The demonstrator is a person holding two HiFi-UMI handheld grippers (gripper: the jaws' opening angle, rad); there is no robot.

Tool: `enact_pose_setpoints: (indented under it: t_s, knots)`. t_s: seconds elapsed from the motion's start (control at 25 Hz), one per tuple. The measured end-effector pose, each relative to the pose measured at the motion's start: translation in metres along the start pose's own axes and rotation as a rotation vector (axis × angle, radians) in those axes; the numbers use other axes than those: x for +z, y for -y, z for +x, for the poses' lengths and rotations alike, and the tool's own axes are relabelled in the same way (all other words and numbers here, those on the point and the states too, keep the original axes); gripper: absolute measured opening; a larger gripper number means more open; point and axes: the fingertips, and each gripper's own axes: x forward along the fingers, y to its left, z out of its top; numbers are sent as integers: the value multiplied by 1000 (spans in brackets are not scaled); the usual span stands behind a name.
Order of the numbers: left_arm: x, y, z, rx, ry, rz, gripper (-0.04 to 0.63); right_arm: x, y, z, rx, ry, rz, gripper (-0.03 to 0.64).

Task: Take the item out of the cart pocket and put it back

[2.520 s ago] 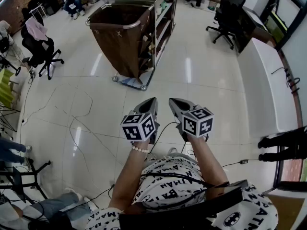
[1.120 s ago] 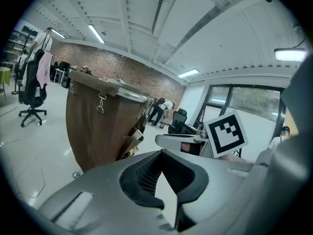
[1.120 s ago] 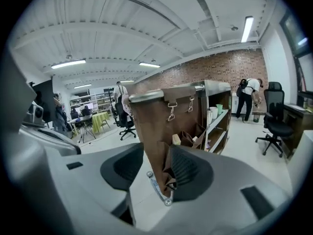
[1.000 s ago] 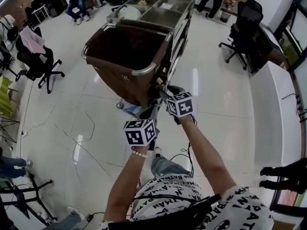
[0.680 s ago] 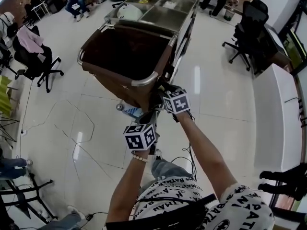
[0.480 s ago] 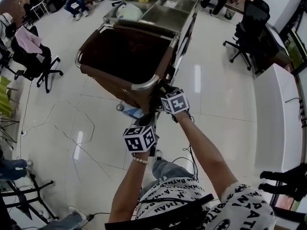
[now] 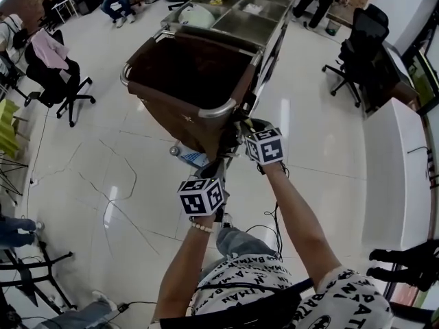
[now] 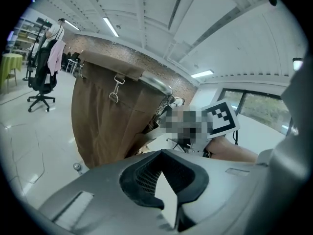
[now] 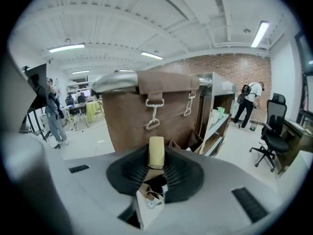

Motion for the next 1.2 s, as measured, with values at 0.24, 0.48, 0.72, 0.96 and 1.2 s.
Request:
enact_pose_setpoints:
  t_s: [0.24,0.48,0.72,0.96,1.2]
  knots:
    - [-23,30,-55,-35,31,35,3,25,-18,-113,-64,177,35,84]
    - [-57,72,-132,-68,60,71,3,14,-71,-225,-77,259,31,84]
    - [-105,107,-208,-74,64,131,3,-30,-135,-309,-68,248,17,83]
    - [-142,114,-249,-64,68,109,3,-79,-179,-357,-45,211,29,83]
    - [-169,123,-268,-41,73,78,3,-143,-208,-383,-10,128,65,83]
